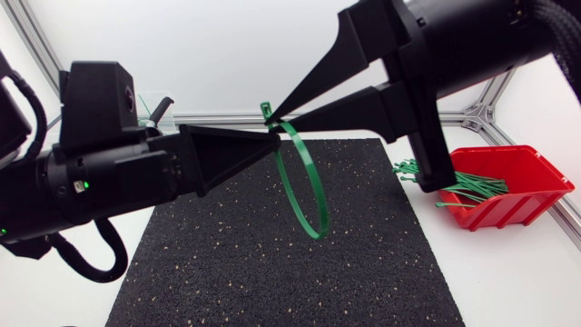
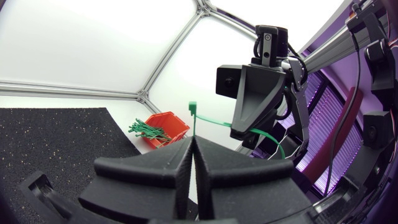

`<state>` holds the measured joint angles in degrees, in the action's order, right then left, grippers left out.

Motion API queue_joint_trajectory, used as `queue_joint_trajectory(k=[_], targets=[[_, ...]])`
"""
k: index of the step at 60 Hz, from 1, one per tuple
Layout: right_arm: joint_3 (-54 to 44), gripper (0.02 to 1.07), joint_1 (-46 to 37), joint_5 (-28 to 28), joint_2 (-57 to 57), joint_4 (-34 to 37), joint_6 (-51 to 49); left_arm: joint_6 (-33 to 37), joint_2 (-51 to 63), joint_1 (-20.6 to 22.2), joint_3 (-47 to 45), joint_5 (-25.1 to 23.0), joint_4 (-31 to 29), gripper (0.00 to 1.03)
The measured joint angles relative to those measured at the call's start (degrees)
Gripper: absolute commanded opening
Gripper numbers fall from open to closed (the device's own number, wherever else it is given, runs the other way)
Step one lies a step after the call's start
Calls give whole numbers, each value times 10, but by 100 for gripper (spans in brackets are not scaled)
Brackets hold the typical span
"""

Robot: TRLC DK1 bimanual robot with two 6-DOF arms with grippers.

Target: Take a green cable tie from the red box, thread the tail through the head to close it, then place it in the transparent bin on the left.

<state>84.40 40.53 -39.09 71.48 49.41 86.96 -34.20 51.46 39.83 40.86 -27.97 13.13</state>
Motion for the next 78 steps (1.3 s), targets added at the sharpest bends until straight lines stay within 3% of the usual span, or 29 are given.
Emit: queue_joint_trajectory(k=[25, 78], targets=[[8, 8, 3, 0, -13, 31, -15, 4, 2, 1, 0, 3, 0, 3], [34, 8, 3, -1, 15, 13, -15, 9, 10, 1, 0, 2, 0, 3]])
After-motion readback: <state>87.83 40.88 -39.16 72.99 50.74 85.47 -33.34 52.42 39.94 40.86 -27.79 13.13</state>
